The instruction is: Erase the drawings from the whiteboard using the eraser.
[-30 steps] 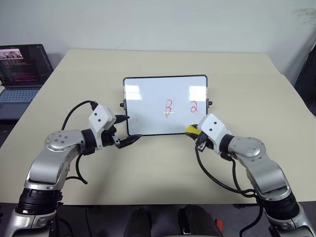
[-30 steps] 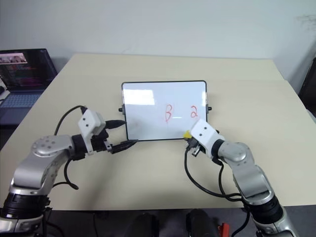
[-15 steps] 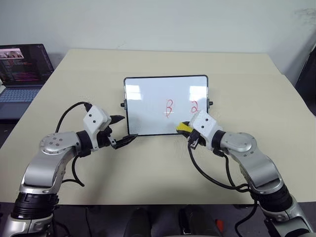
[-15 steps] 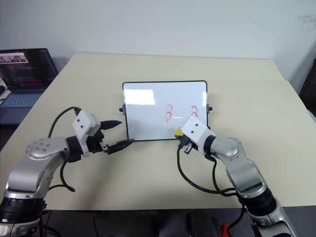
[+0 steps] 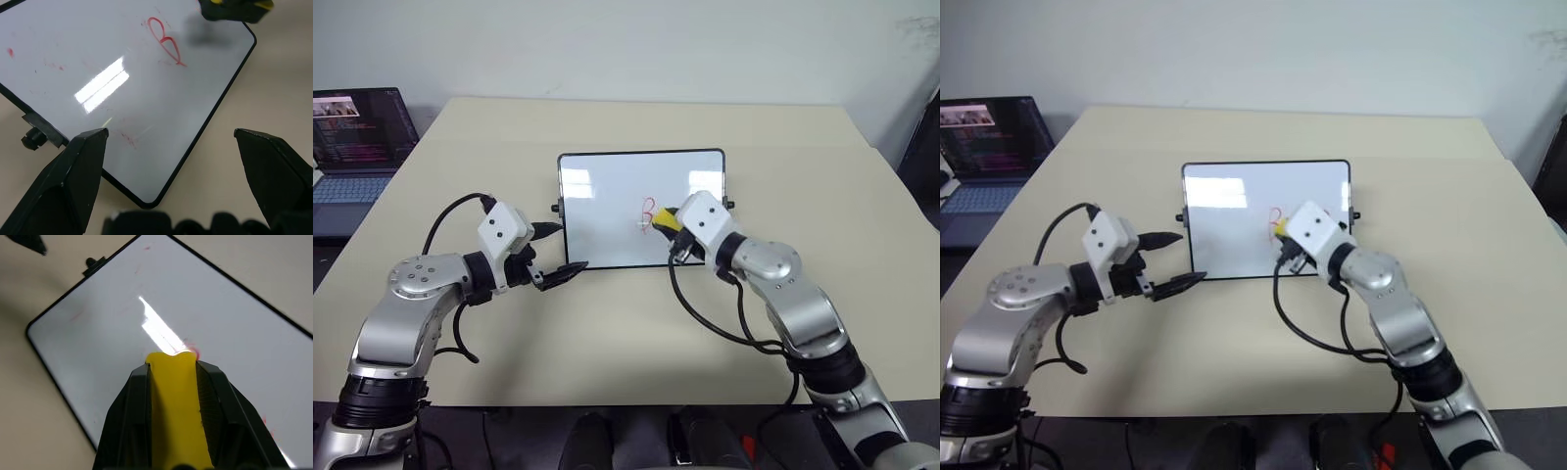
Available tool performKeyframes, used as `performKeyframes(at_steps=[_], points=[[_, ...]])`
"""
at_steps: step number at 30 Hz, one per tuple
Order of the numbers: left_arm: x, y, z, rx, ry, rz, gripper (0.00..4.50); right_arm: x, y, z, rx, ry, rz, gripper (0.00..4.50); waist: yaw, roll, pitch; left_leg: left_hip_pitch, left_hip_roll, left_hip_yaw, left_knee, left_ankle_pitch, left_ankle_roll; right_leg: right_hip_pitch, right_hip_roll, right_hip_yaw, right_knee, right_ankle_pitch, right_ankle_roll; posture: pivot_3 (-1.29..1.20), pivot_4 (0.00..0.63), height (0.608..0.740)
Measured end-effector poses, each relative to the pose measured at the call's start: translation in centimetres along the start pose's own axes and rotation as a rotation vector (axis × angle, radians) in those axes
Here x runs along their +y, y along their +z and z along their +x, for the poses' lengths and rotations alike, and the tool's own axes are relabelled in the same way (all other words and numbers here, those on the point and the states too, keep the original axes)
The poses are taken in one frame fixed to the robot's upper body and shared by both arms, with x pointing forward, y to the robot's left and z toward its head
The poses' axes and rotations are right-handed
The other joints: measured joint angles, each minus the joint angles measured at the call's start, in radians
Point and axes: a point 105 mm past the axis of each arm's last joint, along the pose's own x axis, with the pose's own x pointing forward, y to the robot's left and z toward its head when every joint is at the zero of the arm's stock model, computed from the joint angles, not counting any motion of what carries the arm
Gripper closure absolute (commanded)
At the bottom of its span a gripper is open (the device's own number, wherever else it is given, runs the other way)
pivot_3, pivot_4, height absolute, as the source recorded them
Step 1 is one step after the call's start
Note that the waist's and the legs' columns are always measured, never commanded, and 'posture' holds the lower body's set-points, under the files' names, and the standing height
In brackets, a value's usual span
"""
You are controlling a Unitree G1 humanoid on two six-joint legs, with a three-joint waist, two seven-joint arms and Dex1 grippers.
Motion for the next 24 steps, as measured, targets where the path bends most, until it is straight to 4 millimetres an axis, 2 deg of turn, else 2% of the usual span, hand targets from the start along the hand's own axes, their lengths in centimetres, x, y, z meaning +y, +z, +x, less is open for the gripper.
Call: performKeyframes(at_steps=[5, 8, 10, 13, 18, 21, 24], points=[[-0.1, 0.0, 0.0, 0.000, -0.008, 0.000, 0.00, -1.4, 0.0, 2.8, 0.013, -0.052, -0.054, 3.53, 0.000, 0.000, 0.000, 0.000, 0.000, 0.004, 0.000, 0.000, 0.000, -0.001, 0.000, 0.000, 0.000, 0.000, 0.000, 0.00, 0.150, 0.740], [-0.1, 0.0, 0.0, 0.000, -0.010, -0.002, 0.00, -2.0, 0.1, 3.7, 0.001, -0.078, -0.079, 3.53, 0.000, 0.000, 0.000, -0.001, 0.001, 0.005, 0.000, 0.000, 0.000, -0.001, 0.000, 0.000, 0.000, 0.000, 0.000, 0.00, 0.150, 0.740], [-0.2, 0.0, -0.1, 0.001, -0.011, -0.002, 0.00, -1.8, -0.6, 4.2, 0.015, -0.075, -0.083, 3.53, 0.000, 0.000, 0.000, -0.001, 0.001, 0.006, 0.000, 0.000, 0.000, -0.001, -0.001, 0.001, 0.000, 0.000, 0.000, 0.00, 0.150, 0.740], [-0.3, -0.2, -0.1, 0.005, -0.010, -0.008, 0.00, -1.4, -1.1, 4.3, 0.023, -0.040, -0.115, 3.53, 0.000, 0.000, 0.000, 0.000, 0.001, 0.007, 0.000, 0.000, 0.000, -0.001, -0.002, 0.002, 0.001, 0.000, 0.000, 0.00, 0.150, 0.740], [-0.4, -0.4, -0.1, 0.009, -0.009, -0.024, 0.00, 0.6, -2.2, 4.0, 0.058, 0.087, -0.135, 3.53, 0.000, -0.001, -0.001, 0.003, 0.001, 0.007, 0.001, 0.000, 0.000, 0.000, -0.002, 0.002, 0.004, 0.000, 0.000, 0.00, 0.150, 0.740], [-0.5, -0.4, -0.2, 0.009, -0.010, -0.028, 0.00, 0.3, -2.0, 4.4, 0.042, 0.050, -0.132, 3.53, -0.001, -0.001, -0.001, 0.003, 0.001, 0.007, 0.001, 0.000, 0.000, 0.000, -0.001, 0.002, 0.005, 0.000, 0.000, 0.00, 0.150, 0.740], [-0.5, -0.3, -0.2, 0.007, -0.012, -0.025, 0.00, -1.7, -1.3, 4.7, 0.022, -0.056, -0.143, 3.53, 0.000, -0.001, -0.001, 0.003, 0.001, 0.007, 0.001, 0.001, 0.000, 0.000, -0.001, 0.002, 0.005, 0.001, -0.001, 0.00, 0.150, 0.740]])
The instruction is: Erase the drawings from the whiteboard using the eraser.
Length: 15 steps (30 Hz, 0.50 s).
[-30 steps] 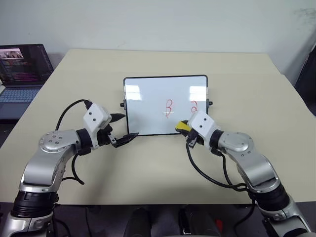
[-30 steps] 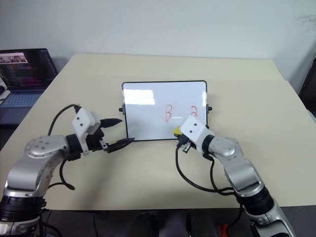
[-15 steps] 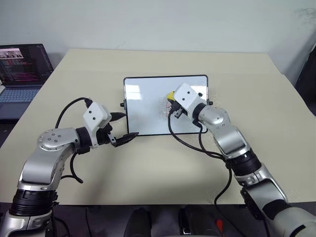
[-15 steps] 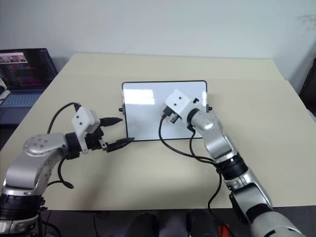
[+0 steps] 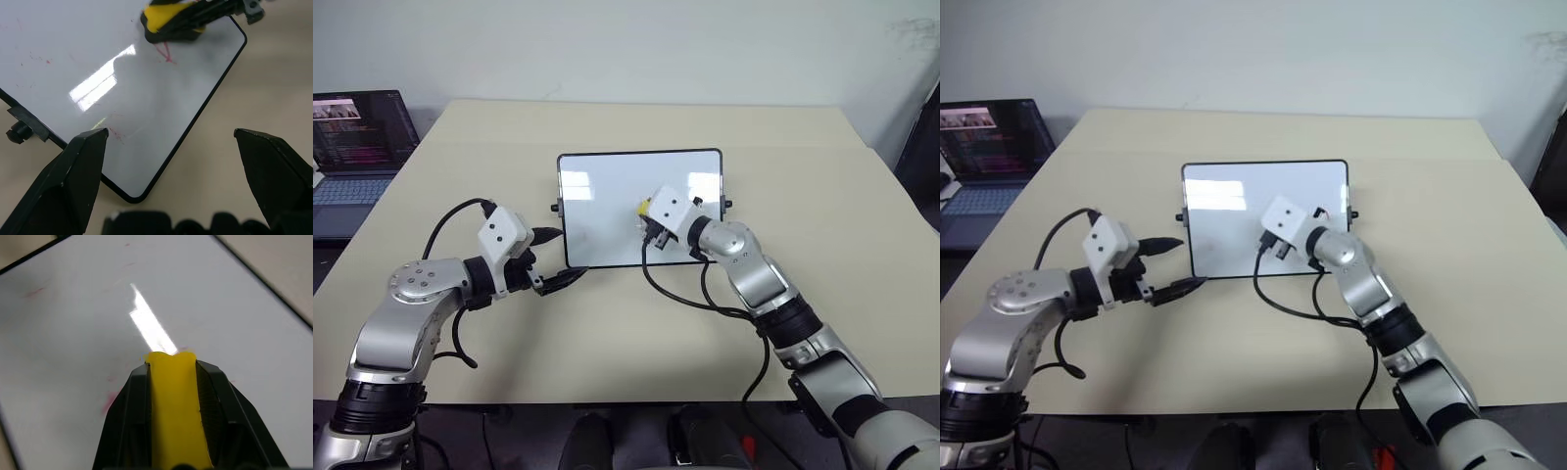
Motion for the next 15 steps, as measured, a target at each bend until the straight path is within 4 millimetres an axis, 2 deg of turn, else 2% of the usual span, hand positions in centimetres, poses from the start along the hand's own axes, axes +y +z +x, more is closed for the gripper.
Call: performKeyframes(at_steps=[3, 6, 8, 13, 15], points=[[0.0, -0.1, 0.0, 0.003, 0.001, -0.004, 0.00, -1.5, 0.1, 0.0, -0.007, -0.066, -0.006, 3.53, 0.000, 0.000, 0.000, -0.001, 0.000, 0.000, 0.000, 0.000, 0.000, 0.000, 0.000, 0.000, -0.001, 0.000, 0.000, 0.00, 0.150, 0.740], [0.0, -0.1, 0.0, 0.004, 0.001, -0.004, 0.00, -1.4, 0.1, 0.0, -0.007, -0.051, -0.015, 3.53, 0.000, 0.000, 0.000, -0.001, 0.000, 0.000, 0.000, 0.000, 0.000, 0.000, -0.001, 0.000, -0.001, 0.000, 0.000, 0.00, 0.150, 0.740], [0.0, -0.1, 0.0, 0.003, 0.000, -0.004, 0.00, -0.9, -0.1, -0.2, 0.006, -0.003, -0.026, 3.53, 0.000, 0.000, 0.000, -0.001, 0.000, 0.000, 0.000, 0.000, 0.000, 0.000, -0.001, 0.000, -0.001, 0.000, 0.000, 0.00, 0.150, 0.740], [-0.1, -0.1, 0.0, 0.004, -0.002, -0.004, 0.00, 2.2, -1.0, -1.1, 0.044, 0.169, -0.038, 3.53, 0.000, 0.000, 0.000, 0.001, 0.000, 0.000, 0.000, 0.000, 0.000, 0.001, 0.000, 0.000, -0.001, 0.000, 0.000, 0.00, 0.150, 0.740], [-0.1, -0.1, 0.0, 0.004, -0.003, -0.004, 0.00, 2.6, -1.2, -1.2, 0.050, 0.188, -0.035, 3.53, 0.000, 0.000, 0.000, 0.001, 0.000, 0.000, 0.000, 0.000, 0.000, 0.001, 0.000, 0.000, -0.001, 0.000, 0.000, 0.00, 0.150, 0.740]])
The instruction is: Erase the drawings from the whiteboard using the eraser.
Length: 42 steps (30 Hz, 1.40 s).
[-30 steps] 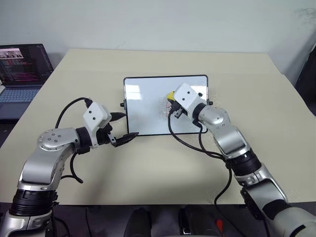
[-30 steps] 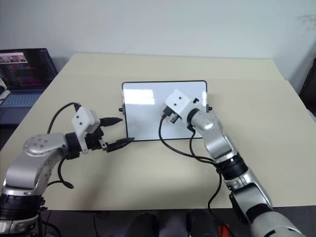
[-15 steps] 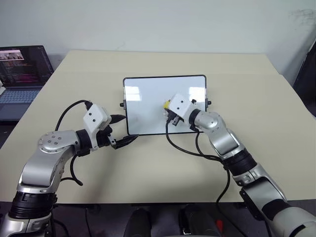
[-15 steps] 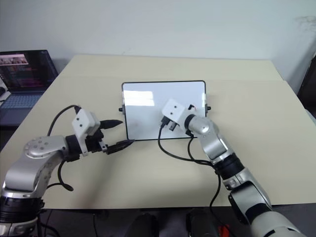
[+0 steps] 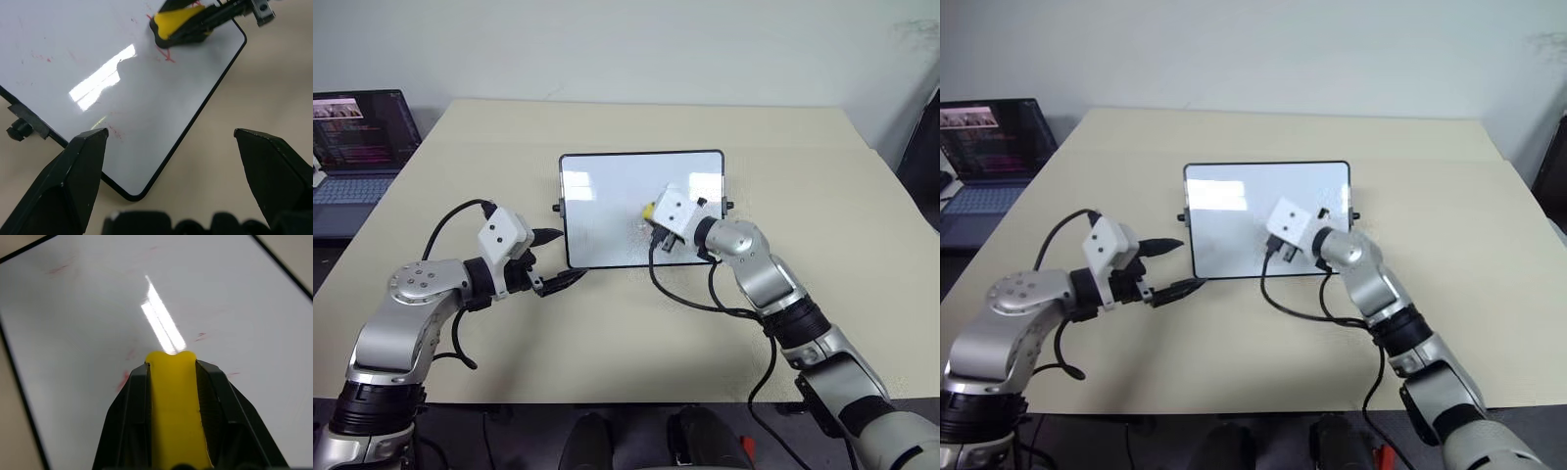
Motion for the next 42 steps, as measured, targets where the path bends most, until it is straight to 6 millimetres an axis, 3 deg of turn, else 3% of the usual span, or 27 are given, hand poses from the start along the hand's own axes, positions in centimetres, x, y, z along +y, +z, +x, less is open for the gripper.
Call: performKeyframes(at_steps=[3, 6, 8, 13, 19, 23, 30, 34, 39, 42], points=[[0.0, 0.0, 0.0, 0.000, -0.003, 0.000, 0.00, -0.9, 0.4, 0.3, -0.014, -0.081, -0.007, 3.53, 0.000, 0.000, 0.000, 0.000, 0.000, 0.000, 0.000, 0.000, 0.000, 0.000, 0.000, 0.000, 0.000, 0.000, 0.000, 0.00, 0.150, 0.740], [-0.2, 0.0, 0.0, -0.001, -0.015, 0.001, 0.00, -3.6, 0.6, -0.1, -0.013, -0.203, -0.020, 3.53, 0.000, 0.000, 0.000, 0.000, 0.000, 0.000, 0.000, 0.000, 0.000, 0.000, 0.000, 0.000, 0.000, 0.000, 0.000, 0.00, 0.150, 0.740], [-0.2, 0.0, 0.0, -0.001, -0.022, 0.002, 0.00, -4.4, 0.5, -0.4, -0.008, -0.226, -0.025, 3.53, 0.003, 0.000, 0.000, -0.001, 0.000, 0.000, 0.000, 0.000, 0.000, 0.000, 0.000, 0.000, 0.000, 0.000, 0.000, 0.00, 0.150, 0.740], [-0.2, 0.2, 0.1, -0.008, -0.025, 0.007, 0.00, -3.7, 0.0, -0.7, 0.007, -0.179, -0.026, 3.53, 0.002, 0.000, 0.000, -0.001, 0.000, 0.000, 0.000, 0.000, 0.000, 0.000, 0.000, 0.000, -0.001, 0.000, 0.000, 0.00, 0.150, 0.740], [-0.3, 0.3, 0.2, -0.010, -0.036, 0.007, 0.00, -1.0, -0.6, -0.9, 0.036, -0.040, -0.023, 3.53, 0.001, 0.000, 0.000, 0.000, 0.000, 0.000, 0.000, 0.000, 0.000, 0.000, 0.000, 0.000, 0.000, 0.000, 0.000, 0.00, 0.150, 0.740], [-0.5, 0.3, 0.2, -0.010, -0.047, 0.007, 0.00, -1.5, -0.3, -0.5, 0.019, -0.096, -0.020, 3.53, 0.000, 0.000, 0.000, 0.000, 0.000, 0.001, 0.000, 0.000, 0.000, 0.000, 0.001, 0.000, 0.000, 0.000, 0.000, 0.00, 0.150, 0.740], [-0.5, 0.2, 0.2, -0.009, -0.051, 0.006, 0.00, -4.3, 0.6, -0.5, -0.011, -0.237, -0.028, 3.53, 0.000, 0.000, 0.000, -0.001, 0.000, 0.001, 0.000, 0.000, 0.000, 0.000, 0.000, 0.000, -0.001, 0.000, 0.000, 0.00, 0.150, 0.740], [-0.5, 0.2, 0.2, -0.009, -0.051, 0.006, 0.00, -3.9, 0.9, -0.2, -0.017, -0.204, -0.035, 3.53, 0.000, 0.000, 0.000, -0.002, 0.000, 0.001, -0.001, 0.000, 0.000, -0.001, 0.000, 0.000, -0.001, 0.000, 0.000, 0.00, 0.150, 0.740], [-0.6, 0.2, 0.2, -0.010, -0.058, 0.006, 0.00, -1.2, 0.7, 0.2, -0.003, -0.059, -0.066, 3.53, -0.001, 0.000, 0.000, -0.001, 0.000, 0.000, 0.000, 0.000, 0.000, -0.001, 0.000, 0.000, -0.001, 0.000, 0.000, 0.00, 0.150, 0.740], [-0.7, 0.2, 0.2, -0.011, -0.066, 0.006, 0.00, -1.4, 0.7, 0.2, -0.005, -0.085, -0.087, 3.53, 0.000, 0.000, 0.000, -0.001, 0.000, 0.000, 0.000, 0.000, 0.000, -0.001, 0.000, 0.000, -0.001, 0.000, 0.000, 0.00, 0.150, 0.740]])
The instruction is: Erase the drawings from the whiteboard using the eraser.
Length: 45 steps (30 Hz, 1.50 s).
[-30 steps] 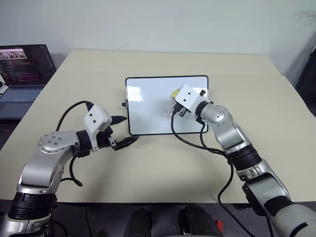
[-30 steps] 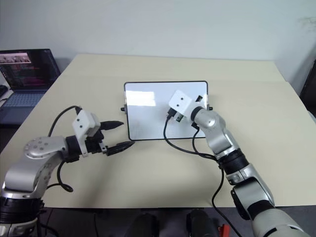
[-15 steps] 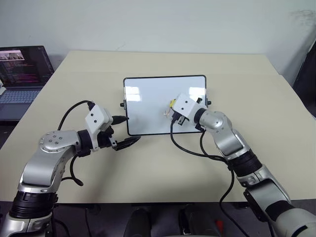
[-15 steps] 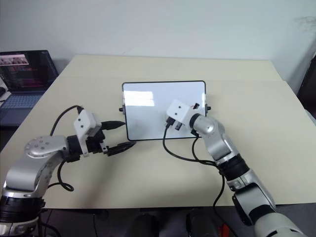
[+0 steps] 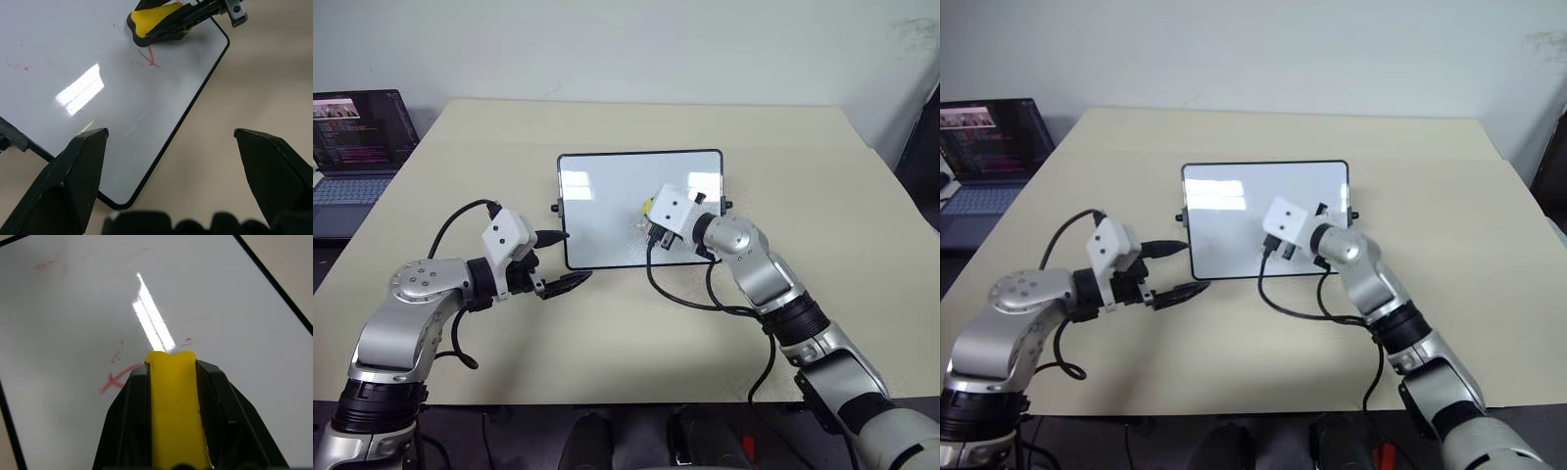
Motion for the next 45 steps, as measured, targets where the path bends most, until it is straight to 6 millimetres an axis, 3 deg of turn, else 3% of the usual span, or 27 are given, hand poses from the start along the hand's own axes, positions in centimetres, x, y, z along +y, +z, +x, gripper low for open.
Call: performKeyframes(at_steps=[3, 6, 11, 13, 16, 18, 20, 22, 25, 28, 31, 35, 37, 39, 43, 45], points=[[-0.1, 0.0, 0.0, 0.000, -0.005, -0.001, 0.00, -1.1, 0.1, 0.1, -0.006, -0.077, -0.033, 3.53, 0.000, 0.000, 0.000, 0.000, 0.000, 0.000, 0.000, 0.000, 0.000, 0.000, 0.000, 0.000, 0.000, 0.000, 0.000, 0.00, 0.150, 0.740], [-0.2, -0.2, -0.1, 0.007, -0.015, -0.004, 0.00, -1.3, -0.2, -0.4, 0.017, -0.031, -0.042, 3.53, 0.001, 0.000, 0.000, 0.000, 0.000, 0.000, 0.000, 0.000, 0.000, 0.000, 0.000, 0.000, 0.000, 0.000, 0.000, 0.00, 0.150, 0.740], [-0.4, -0.4, -0.3, 0.016, -0.027, -0.011, 0.00, 2.3, -0.9, -1.4, 0.040, 0.156, -0.043, 3.53, 0.002, 0.000, 0.000, 0.000, 0.000, 0.000, 0.000, 0.000, 0.000, 0.000, 0.000, 0.000, -0.001, 0.000, 0.000, 0.00, 0.150, 0.740], [-0.4, -0.4, -0.3, 0.016, -0.026, -0.009, 0.00, 2.8, -1.0, -1.3, 0.043, 0.176, -0.042, 3.53, 0.000, 0.000, 0.000, 0.000, 0.000, 0.000, 0.000, 0.000, 0.000, 0.000, 0.000, 0.000, -0.001, 0.000, 0.000, 0.00, 0.150, 0.740], [-0.4, -0.4, -0.3, 0.016, -0.027, -0.009, 0.00, 1.6, -0.4, -0.7, 0.023, 0.073, -0.058, 3.53, -0.001, 0.000, 0.000, 0.000, 0.000, 0.000, 0.000, 0.000, 0.000, 0.000, 0.000, 0.000, 0.000, 0.000, 0.000, 0.00, 0.150, 0.740], [-0.3, -0.4, -0.3, 0.015, -0.027, -0.009, 0.00, -0.2, -0.1, -0.6, 0.018, -0.022, -0.072, 3.53, 0.000, 0.000, 0.000, 0.000, 0.000, 0.000, 0.000, 0.000, 0.000, 0.000, 0.001, 0.000, 0.000, 0.000, 0.000, 0.00, 0.150, 0.740], [-0.3, -0.4, -0.3, 0.018, -0.027, -0.007, 0.00, -0.9, 0.0, -0.7, 0.019, -0.028, -0.076, 3.53, 0.001, 0.000, 0.000, -0.001, 0.000, 0.000, 0.000, 0.000, 0.000, 0.000, 0.001, 0.000, -0.001, 0.000, 0.000, 0.00, 0.150, 0.740], [-0.3, -0.4, -0.3, 0.018, -0.026, -0.007, 0.00, 0.2, 0.0, -0.8, 0.014, 0.038, -0.076, 3.53, 0.001, 0.000, 0.000, -0.001, 0.000, 0.000, -0.001, 0.000, 0.000, 0.000, 0.000, 0.000, -0.002, 0.000, 0.000, 0.00, 0.150, 0.740], [-0.3, -0.4, -0.3, 0.018, -0.026, -0.007, 0.00, 3.6, -0.3, -1.2, 0.014, 0.197, -0.078, 3.53, 0.001, 0.000, 0.000, -0.002, 0.000, 0.000, -0.001, 0.000, 0.000, 0.000, 0.000, 0.000, -0.003, 0.000, 0.000, 0.00, 0.150, 0.740], [-0.3, -0.4, -0.3, 0.017, -0.027, -0.008, 0.00, 4.7, -0.5, -1.3, 0.018, 0.247, -0.083, 3.53, 0.001, 0.000, 0.000, -0.002, 0.000, 0.000, 0.000, 0.000, 0.000, 0.000, 0.000, 0.000, -0.002, 0.000, 0.000, 0.00, 0.150, 0.740], [-0.3, -0.4, -0.3, 0.019, -0.027, -0.008, 0.00, 3.1, 0.0, -0.6, 0.005, 0.150, -0.121, 3.53, 0.000, 0.000, 0.000, -0.001, 0.000, 0.000, 0.000, 0.000, 0.000, -0.001, 0.000, 0.000, -0.001, 0.000, 0.000, 0.00, 0.150, 0.740], [-0.3, -0.4, -0.4, 0.021, -0.027, -0.007, 0.00, -1.4, 1.4, 0.0, -0.035, -0.063, -0.161, 3.53, 0.000, 0.000, 0.000, -0.001, 0.000, 0.000, 0.000, 0.000, 0.000, -0.001, 0.001, -0.001, -0.001, 0.000, 0.000, 0.00, 0.150, 0.740], [-0.3, -0.4, -0.4, 0.025, -0.026, -0.006, 0.00, -1.8, 1.8, 0.1, -0.054, -0.086, -0.166, 3.53, 0.001, 0.000, 0.000, -0.002, 0.000, 0.000, -0.001, 0.000, 0.000, -0.001, 0.001, 0.000, -0.001, 0.000, 0.000, 0.00, 0.150, 0.740], [-0.3, -0.5, -0.5, 0.029, -0.026, -0.006, 0.00, -1.1, 1.7, 0.3, -0.051, -0.050, -0.168, 3.53, 0.001, 0.000, 0.000, -0.003, 0.000, 0.000, -0.001, 0.000, 0.000, -0.002, 0.000, 0.000, -0.002, -0.001, 0.000, 0.00, 0.150, 0.740], [-0.3, -0.8, -0.8, 0.040, -0.021, -0.011, 0.00, 3.1, 0.9, 0.1, -0.030, 0.183, -0.203, 3.53, 0.001, 0.000, 0.000, -0.004, 0.001, 0.000, -0.001, -0.001, 0.000, -0.002, 0.000, 0.000, -0.004, -0.001, 0.000, 0.00, 0.150, 0.740], [-0.3, -0.8, -0.8, 0.040, -0.020, -0.011, 0.00, 3.6, 0.8, 0.1, -0.027, 0.205, -0.205, 3.53, 0.001, 0.000, 0.000, -0.003, 0.001, 0.000, 0.000, -0.001, 0.000, -0.002, -0.001, 0.000, -0.002, -0.001, 0.000, 0.00, 0.150, 0.740]])
